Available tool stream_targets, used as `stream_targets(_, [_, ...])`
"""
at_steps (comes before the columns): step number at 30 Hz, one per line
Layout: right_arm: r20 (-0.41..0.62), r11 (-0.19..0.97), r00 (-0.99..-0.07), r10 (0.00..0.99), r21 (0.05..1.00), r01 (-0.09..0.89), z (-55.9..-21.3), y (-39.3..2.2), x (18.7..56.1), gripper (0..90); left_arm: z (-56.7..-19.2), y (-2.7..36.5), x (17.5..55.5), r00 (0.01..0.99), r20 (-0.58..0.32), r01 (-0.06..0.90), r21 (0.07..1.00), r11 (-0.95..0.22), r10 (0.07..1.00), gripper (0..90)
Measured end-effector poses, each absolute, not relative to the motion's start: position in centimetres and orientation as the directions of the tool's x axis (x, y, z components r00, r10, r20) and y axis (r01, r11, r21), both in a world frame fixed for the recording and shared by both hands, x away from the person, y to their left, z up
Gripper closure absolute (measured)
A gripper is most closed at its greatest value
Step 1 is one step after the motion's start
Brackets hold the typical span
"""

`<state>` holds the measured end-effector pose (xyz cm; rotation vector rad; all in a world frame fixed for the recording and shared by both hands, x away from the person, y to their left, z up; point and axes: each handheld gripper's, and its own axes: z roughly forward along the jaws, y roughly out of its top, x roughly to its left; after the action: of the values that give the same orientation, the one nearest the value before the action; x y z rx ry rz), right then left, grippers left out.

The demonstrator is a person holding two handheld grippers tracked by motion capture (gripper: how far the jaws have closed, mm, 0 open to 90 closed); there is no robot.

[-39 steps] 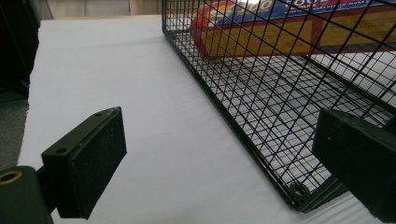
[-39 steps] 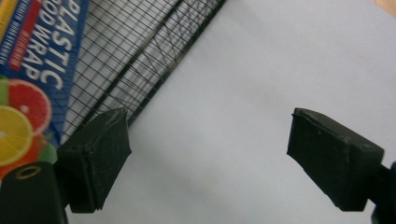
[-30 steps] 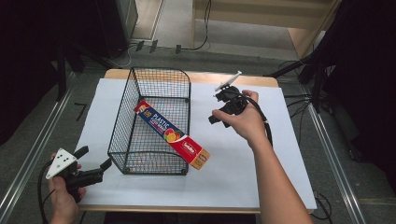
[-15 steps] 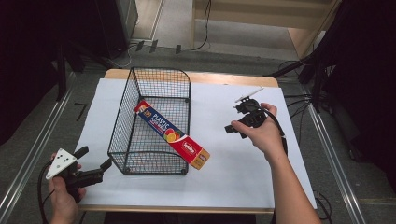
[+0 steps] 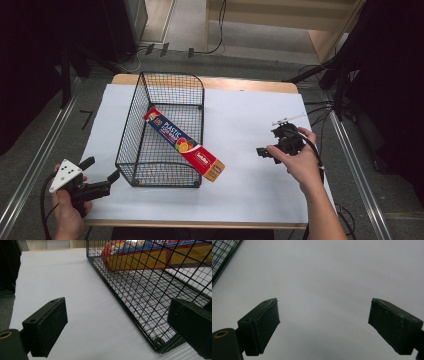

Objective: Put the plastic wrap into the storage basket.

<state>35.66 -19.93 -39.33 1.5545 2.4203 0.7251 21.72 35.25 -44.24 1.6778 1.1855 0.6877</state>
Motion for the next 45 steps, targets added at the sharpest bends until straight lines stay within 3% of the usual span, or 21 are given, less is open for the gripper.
stream_targets(32, [0.231,0.110,-0.306,0.924,0.604,0.789,-45.9,-29.2,27.0,13.1,-44.2,35.0,21.6,0.378,-0.056,0.400,0.910,-0.108,0.924,3.4])
stream_targets(45, [0.297,-0.065,-0.198,0.934,0.687,0.724,-46.8,-33.9,24.4,13.7,-44.0,35.3,21.6,0.365,-0.082,0.393,0.916,-0.074,0.927,3.5])
